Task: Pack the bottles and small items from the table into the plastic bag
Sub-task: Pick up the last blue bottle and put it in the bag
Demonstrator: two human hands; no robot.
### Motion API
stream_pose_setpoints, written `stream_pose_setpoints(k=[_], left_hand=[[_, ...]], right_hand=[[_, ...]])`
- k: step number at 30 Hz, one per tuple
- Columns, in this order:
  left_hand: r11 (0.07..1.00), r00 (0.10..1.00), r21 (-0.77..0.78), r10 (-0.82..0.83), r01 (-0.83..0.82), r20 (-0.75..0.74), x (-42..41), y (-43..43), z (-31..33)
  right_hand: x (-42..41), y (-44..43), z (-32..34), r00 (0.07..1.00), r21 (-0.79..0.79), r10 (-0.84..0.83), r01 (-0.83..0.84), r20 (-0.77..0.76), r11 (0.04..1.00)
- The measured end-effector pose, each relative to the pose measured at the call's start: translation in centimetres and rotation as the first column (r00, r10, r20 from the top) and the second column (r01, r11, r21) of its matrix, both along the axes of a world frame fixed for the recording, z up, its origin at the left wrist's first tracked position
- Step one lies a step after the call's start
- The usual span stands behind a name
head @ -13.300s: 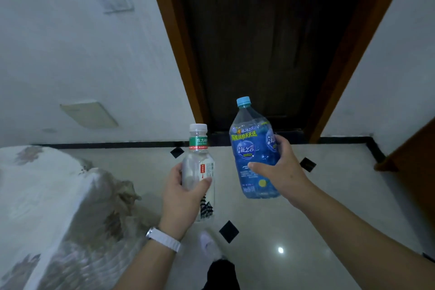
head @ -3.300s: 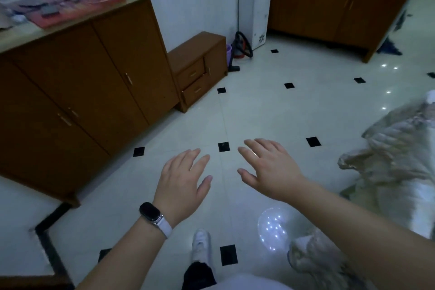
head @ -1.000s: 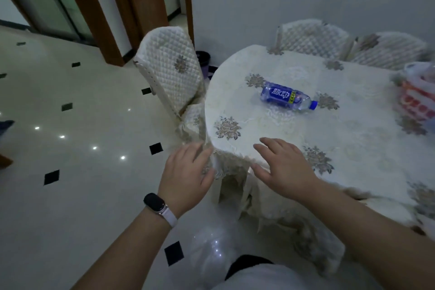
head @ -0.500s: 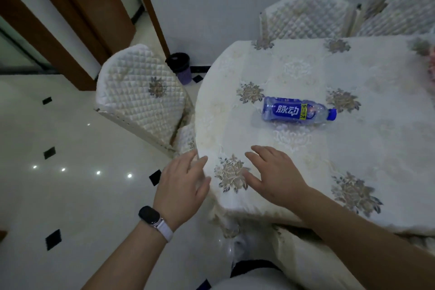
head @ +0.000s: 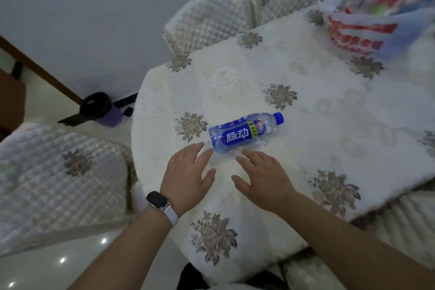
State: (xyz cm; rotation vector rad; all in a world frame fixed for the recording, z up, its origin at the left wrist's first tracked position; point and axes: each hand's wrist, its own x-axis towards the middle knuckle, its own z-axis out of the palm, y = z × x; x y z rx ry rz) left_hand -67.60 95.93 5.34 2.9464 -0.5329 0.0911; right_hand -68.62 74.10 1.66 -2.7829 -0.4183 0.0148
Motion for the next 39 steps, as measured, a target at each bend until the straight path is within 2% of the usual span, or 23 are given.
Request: stream_pose_setpoints(k=[4,8,11,13,18,23,33,39], left_hand=[[0.985,0.985,-0.057,-0.166,0.164,-0.039,5.3,-1.4,-1.8],[0.932,0.940,-0.157,-0.337,0.327,-0.044,9.8,-2.1,-3.8],[0.903,0.909,-0.141,-0.415,0.406,-0.034,13.5,-2.6,-4.9],[0.895,0.890,-0.128,-0.442,0.428,-0.115,15.5,-3.0,-5.4],[0.888,0.830,-0.084,-0.454,0.452,-0.324,18.0,-4.9,-6.8],[0.910,0.812,-0.054,-0.394,0.412,-0.431,19.3,-6.8,-8.2],[0.970,0.866,-0.042,-0.232,0.238,-0.443,19.5,-9.5,-9.0],[0.959,0.858,-0.185,-0.274,0.213,-0.435,18.2,-8.9,-7.9]], right_hand=[[0.4,-0.1,-2.0,0.986,-0.022,-0.158,0.157,-0.048,0.987],[0.5,1.0,-2.7,0.929,-0.069,-0.360,0.355,-0.085,0.932],[1.0,2.0,-2.5,0.889,-0.110,-0.448,0.438,-0.092,0.892],[1.3,2.7,-2.3,0.864,-0.141,-0.493,0.478,-0.104,0.867],[1.9,3.8,-1.9,0.815,-0.179,-0.571,0.550,-0.097,0.816],[2.7,3.9,-3.2,0.777,-0.153,-0.613,0.594,-0.144,0.790],[3.5,2.6,-6.4,0.751,-0.061,-0.612,0.618,-0.248,0.784],[2.7,2.2,-5.9,0.742,-0.017,-0.626,0.641,-0.241,0.767]])
